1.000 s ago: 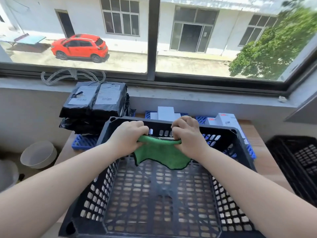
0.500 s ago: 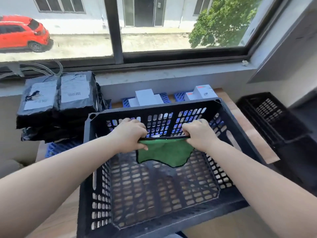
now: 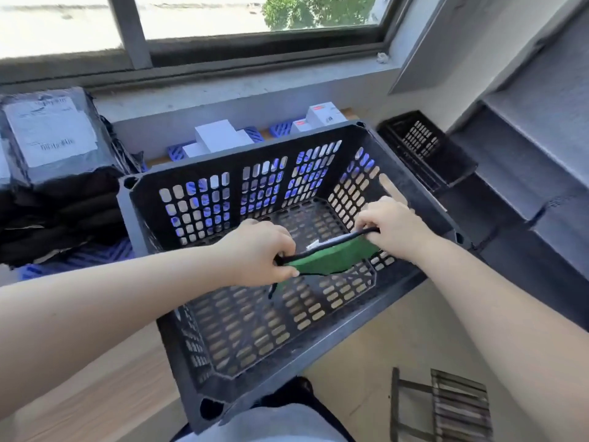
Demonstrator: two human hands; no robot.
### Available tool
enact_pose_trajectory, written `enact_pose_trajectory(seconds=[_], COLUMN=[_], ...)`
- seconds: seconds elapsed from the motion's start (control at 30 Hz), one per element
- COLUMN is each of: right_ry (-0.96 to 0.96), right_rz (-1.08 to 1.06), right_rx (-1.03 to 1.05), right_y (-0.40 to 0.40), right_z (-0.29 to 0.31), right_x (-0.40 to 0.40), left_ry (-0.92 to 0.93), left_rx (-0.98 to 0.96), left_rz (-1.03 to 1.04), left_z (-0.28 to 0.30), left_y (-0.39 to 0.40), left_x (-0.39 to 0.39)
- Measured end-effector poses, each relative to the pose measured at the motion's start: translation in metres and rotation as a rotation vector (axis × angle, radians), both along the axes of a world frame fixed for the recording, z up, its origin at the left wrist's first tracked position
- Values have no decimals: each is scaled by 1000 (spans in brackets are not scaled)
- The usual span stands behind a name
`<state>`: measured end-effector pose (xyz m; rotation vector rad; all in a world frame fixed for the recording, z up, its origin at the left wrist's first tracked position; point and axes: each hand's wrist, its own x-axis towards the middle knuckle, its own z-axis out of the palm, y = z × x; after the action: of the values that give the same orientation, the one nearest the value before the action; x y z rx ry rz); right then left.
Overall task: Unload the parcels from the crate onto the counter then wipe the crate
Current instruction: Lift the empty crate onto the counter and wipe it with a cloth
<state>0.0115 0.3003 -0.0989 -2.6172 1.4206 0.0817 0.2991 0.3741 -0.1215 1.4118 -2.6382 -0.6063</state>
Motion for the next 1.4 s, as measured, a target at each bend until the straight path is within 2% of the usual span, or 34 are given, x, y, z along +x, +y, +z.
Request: enact_pose_trajectory(seconds=[0.13, 0.23, 0.37, 0.53, 0.63, 0.73, 0.8, 0.9, 0.97, 1.07, 1.13, 1.27, 1.33, 1.4], right_ry=[88, 131, 35, -234, -360, -376, -371, -282, -334, -432, -426, -379, -377, -365], right_rz=[-9, -59, -230, -333, -336, -254, -212, -297, -204, 121, 179, 257, 304, 294], right_rx=[-2, 16, 67, -57, -118, -203, -272, -404, -502, -455, -450, -548, -556, -548], right_y=[16, 18, 13, -18, -56, -110, -150, -185, -186, -170, -170, -185, -199, -217], right_z=[4, 4, 12, 38, 58, 74, 77, 59, 32, -18, -36, -43, -44, -45], right_x=[-12, -15, -9, -2, 12, 37, 58, 98, 122, 142, 144, 137, 121, 98], left_ry=[-128, -200, -41, 143, 129, 47, 24, -56, -141, -300, -400, -394, -402, -370], left_rx=[-80, -50, 12, -275, -378, -456, -428, -310, -340, -301, -366, -517, -510, -407], left_rz=[-146, -125, 75, 326, 457, 620, 753, 932, 916, 700, 657, 694, 702, 708], left_z=[-4, 0, 16, 42, 63, 81, 85, 75, 57, 22, 7, -3, -1, 2], left_y=[5, 0, -12, -44, -77, -116, -142, -163, -169, -165, -162, -167, -174, -188], left_x=[-14, -18, -9, 4, 15, 35, 49, 52, 34, -2, -12, -16, -26, -42])
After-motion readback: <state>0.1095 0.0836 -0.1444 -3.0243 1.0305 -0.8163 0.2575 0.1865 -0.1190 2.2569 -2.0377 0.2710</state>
